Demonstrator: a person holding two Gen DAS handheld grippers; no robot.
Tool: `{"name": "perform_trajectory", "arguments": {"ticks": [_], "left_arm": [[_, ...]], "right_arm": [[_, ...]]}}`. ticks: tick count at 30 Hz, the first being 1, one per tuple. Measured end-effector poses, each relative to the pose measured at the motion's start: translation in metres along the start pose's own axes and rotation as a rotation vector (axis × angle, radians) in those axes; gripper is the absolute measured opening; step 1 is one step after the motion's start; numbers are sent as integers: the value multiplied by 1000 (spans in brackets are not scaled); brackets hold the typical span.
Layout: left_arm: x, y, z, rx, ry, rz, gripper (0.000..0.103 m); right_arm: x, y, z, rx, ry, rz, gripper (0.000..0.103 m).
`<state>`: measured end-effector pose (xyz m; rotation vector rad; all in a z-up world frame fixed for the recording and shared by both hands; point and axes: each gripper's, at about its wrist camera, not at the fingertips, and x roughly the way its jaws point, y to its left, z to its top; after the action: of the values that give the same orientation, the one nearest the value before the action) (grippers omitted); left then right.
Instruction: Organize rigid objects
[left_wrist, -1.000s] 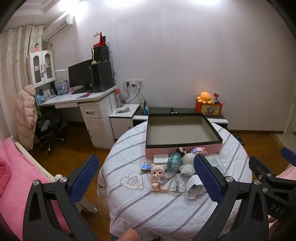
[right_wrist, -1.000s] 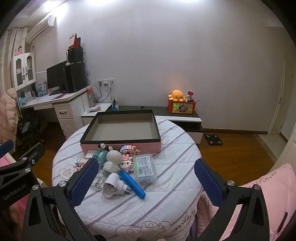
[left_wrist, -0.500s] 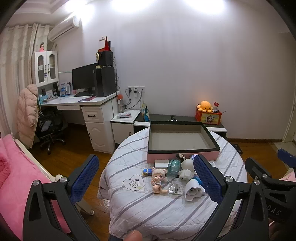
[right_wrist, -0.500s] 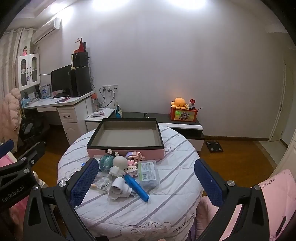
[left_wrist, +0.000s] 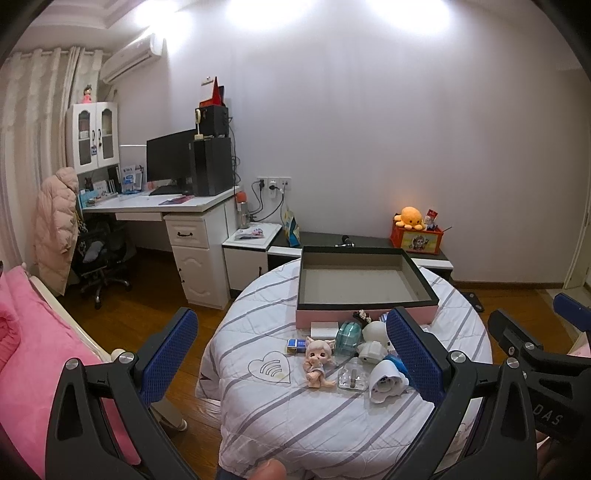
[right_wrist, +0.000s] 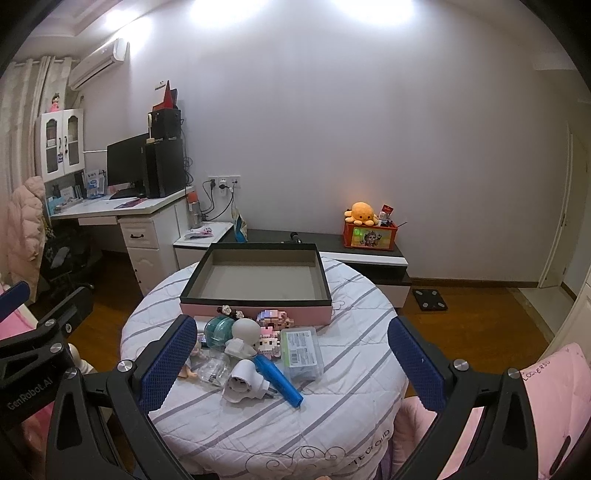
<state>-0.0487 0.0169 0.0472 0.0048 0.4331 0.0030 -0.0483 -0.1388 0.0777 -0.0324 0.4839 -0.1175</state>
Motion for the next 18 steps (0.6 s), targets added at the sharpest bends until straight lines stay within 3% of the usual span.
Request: {"name": "perform_trajectory", "arguments": {"ticks": [18], "left_arm": [[12, 0, -9, -7, 20, -10, 103]], "right_arm": [[5, -1, 0, 3, 10, -1, 103]]}}
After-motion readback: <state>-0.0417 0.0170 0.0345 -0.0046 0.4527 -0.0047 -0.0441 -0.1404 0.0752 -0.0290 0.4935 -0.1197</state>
